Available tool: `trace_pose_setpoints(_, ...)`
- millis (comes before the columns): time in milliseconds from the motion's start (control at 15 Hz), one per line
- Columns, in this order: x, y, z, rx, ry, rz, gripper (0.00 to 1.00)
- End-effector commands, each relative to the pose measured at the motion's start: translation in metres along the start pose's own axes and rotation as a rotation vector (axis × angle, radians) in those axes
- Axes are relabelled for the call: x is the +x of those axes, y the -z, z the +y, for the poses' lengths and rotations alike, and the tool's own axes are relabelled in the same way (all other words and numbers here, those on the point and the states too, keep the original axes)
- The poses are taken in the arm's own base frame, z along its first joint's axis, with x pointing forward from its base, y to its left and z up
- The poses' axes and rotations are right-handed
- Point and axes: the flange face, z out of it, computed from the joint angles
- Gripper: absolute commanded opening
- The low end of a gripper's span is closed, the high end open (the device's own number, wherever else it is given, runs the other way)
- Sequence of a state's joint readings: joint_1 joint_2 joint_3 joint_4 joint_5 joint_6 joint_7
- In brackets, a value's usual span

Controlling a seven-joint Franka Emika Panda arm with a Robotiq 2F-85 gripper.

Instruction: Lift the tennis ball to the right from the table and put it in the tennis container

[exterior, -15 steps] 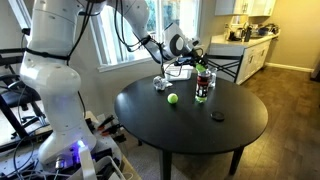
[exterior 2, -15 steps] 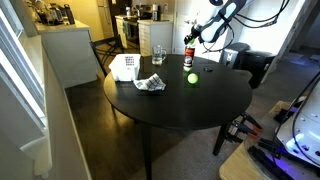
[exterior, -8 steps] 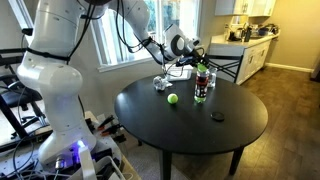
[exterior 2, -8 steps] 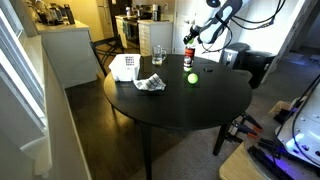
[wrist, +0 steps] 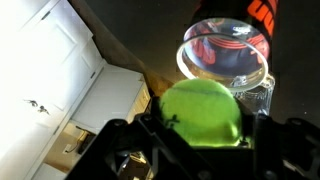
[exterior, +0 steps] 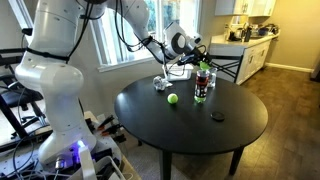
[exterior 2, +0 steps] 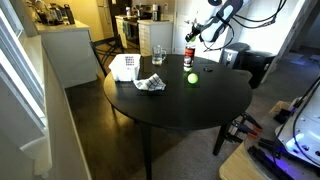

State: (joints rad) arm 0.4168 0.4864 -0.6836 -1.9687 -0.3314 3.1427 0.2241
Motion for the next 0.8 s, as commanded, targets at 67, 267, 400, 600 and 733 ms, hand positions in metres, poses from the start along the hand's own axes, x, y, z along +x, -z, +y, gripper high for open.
trace_pose_setpoints(67,-0.004,0.002,-0.010,0.011,-0.008,0.016,0.42)
trace_pose_setpoints(267,-0.007,0.000,-0.018,0.016,0.004,0.010,0.42)
trace_pose_setpoints(400,-0.008,0.000,-0.022,0.022,0.007,-0.005,0.73)
trace_pose_setpoints(600,-0.011,0.001,-0.026,0.031,0.006,-0.010,0.99)
trace_pose_setpoints(733,-0.012,0.000,-0.027,0.031,0.007,-0.012,1.00)
